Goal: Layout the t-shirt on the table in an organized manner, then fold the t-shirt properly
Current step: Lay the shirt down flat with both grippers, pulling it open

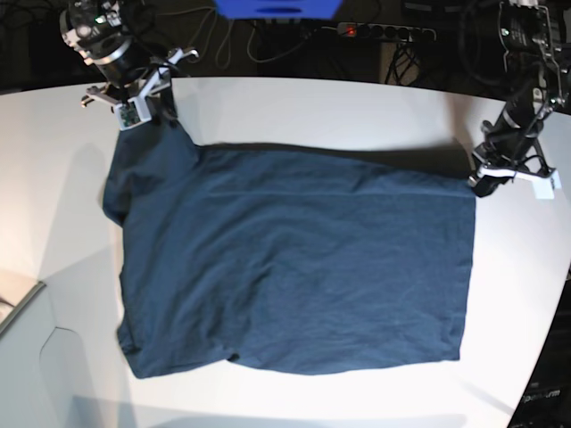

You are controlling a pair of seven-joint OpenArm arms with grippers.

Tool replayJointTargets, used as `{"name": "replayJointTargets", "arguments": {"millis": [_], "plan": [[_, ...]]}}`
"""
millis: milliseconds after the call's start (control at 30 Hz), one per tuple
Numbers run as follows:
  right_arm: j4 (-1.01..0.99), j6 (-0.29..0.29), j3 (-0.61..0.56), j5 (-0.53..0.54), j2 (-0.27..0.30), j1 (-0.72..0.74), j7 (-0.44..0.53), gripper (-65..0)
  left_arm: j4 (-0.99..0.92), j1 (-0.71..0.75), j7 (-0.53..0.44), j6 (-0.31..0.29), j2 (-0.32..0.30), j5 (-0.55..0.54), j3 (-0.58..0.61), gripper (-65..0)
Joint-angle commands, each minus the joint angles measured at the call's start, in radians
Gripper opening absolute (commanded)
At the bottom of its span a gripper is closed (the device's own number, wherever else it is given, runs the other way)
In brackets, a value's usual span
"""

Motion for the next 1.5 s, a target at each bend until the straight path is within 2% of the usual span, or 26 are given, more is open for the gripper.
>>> {"name": "replayJointTargets", "arguments": {"millis": [0,67,200,333,400,467,567,767,967,1267,1367,1467], "plan": [[0.020,0.008,0.010,0.011,0.008,-0.015,0.024,-45.1,0.018,0.003,-0.022,-0.006,-0.016,-0.011,-0.008,-65.0],[0.020,0.008,0.033,0.011,0.008,-0.032,0.024,-43.1,0.018,0.003,-0.022,-0.006,-0.017,-0.011,-0.016,-65.0],[0.020,0.008,0.152,0.015,-0.001,-0.018,0.025,-39.6,0.018,0.005,-0.019,-0.006,0.007,-0.011,-0.053,-65.0],[0.005,0.008,0.261,0.015,-0.031,0.100,0.016,-34.9,0.018,0.005,-0.015,-0.006,0.012,-0.011,-0.065,-65.0],[-0.046,0.008,0.282,0.012,-0.028,0.187,0.001,-31.9,0.018,0.017,-0.013,-0.006,0.012,-0.011,-0.064,-65.0],[-0.103,0.008,0.285,0.011,-0.024,0.292,-0.050,-29.6,0.018,0.028,-0.015,-0.006,0.012,-0.011,-0.064,-65.0],[-0.247,0.008,0.284,0.011,0.019,0.442,-0.121,-28.2,0.018,0.031,-0.015,-0.006,0.013,-0.011,-0.064,-65.0],[-0.535,0.008,0.281,0.011,0.084,0.632,-0.133,-28.3,0.018,0.052,-0.021,-0.006,0.013,-0.011,-0.070,-65.0],[-0.558,0.010,0.279,0.012,0.088,0.651,-0.131,-28.4,0.018,0.054,-0.021,-0.006,0.013,-0.011,-0.070,-65.0],[-0.566,0.011,0.230,0.012,0.065,0.649,-0.131,-28.5,0.018,0.046,-0.021,-0.006,0.013,-0.011,-0.070,-65.0],[-0.566,0.011,0.225,0.012,0.065,0.651,-0.131,-33.3,0.018,0.046,-0.021,-0.006,0.015,-0.011,-0.070,-65.0],[-0.566,0.011,0.190,0.012,0.073,0.651,-0.131,-48.7,0.018,0.046,-0.021,-0.006,0.015,-0.011,-0.070,-65.0]]}}
